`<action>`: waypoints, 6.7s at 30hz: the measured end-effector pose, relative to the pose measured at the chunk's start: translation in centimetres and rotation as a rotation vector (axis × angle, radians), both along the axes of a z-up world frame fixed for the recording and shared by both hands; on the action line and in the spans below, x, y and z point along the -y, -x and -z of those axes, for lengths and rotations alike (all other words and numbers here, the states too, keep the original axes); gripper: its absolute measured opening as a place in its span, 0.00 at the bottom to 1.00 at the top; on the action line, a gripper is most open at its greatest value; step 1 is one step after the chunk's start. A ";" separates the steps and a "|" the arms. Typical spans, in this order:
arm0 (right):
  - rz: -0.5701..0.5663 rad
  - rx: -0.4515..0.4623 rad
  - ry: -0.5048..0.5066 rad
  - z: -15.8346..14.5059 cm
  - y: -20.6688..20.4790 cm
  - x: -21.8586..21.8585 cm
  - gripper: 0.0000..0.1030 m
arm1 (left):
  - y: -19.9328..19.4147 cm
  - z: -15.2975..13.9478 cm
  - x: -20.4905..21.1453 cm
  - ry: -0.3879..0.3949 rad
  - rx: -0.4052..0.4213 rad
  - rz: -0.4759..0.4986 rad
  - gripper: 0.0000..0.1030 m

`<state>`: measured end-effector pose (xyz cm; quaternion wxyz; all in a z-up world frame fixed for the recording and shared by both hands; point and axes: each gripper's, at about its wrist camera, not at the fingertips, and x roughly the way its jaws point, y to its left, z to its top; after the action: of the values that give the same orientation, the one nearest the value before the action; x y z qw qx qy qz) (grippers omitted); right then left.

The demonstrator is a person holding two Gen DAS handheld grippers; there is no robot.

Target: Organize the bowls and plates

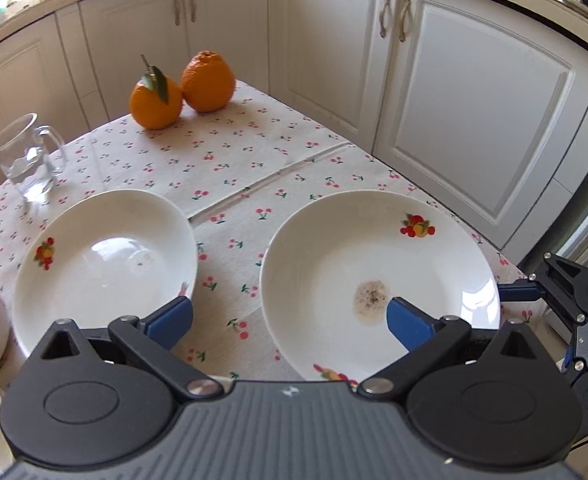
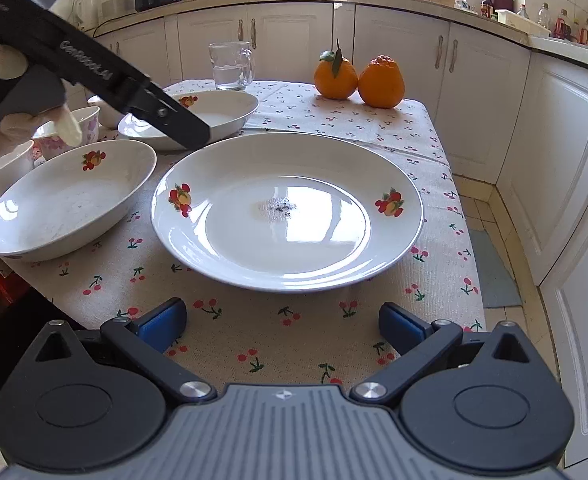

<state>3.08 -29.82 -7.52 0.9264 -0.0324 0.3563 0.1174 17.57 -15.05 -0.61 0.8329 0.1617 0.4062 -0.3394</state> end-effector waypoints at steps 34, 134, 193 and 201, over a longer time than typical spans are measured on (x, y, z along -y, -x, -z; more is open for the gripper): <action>-0.074 0.028 -0.032 -0.5 -1.5 1.3 0.94 | -4.4 2.9 5.6 -0.083 -0.135 0.164 0.72; -0.185 0.014 -0.144 -4.2 0.4 -6.2 1.00 | 17.4 2.8 -15.4 0.042 0.209 -0.314 0.91; -0.703 -0.396 -0.098 -3.3 -17.2 -14.9 0.84 | 15.3 5.4 -14.4 0.067 0.164 -0.273 0.92; -0.716 -0.458 -0.132 -3.3 -18.2 -14.9 0.82 | 15.2 5.4 -14.4 0.065 0.161 -0.272 0.91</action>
<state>21.23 -14.92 -4.17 0.7243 -0.0675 0.5109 0.4581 2.39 -0.68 -6.00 0.9058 0.1051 0.3450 -0.2224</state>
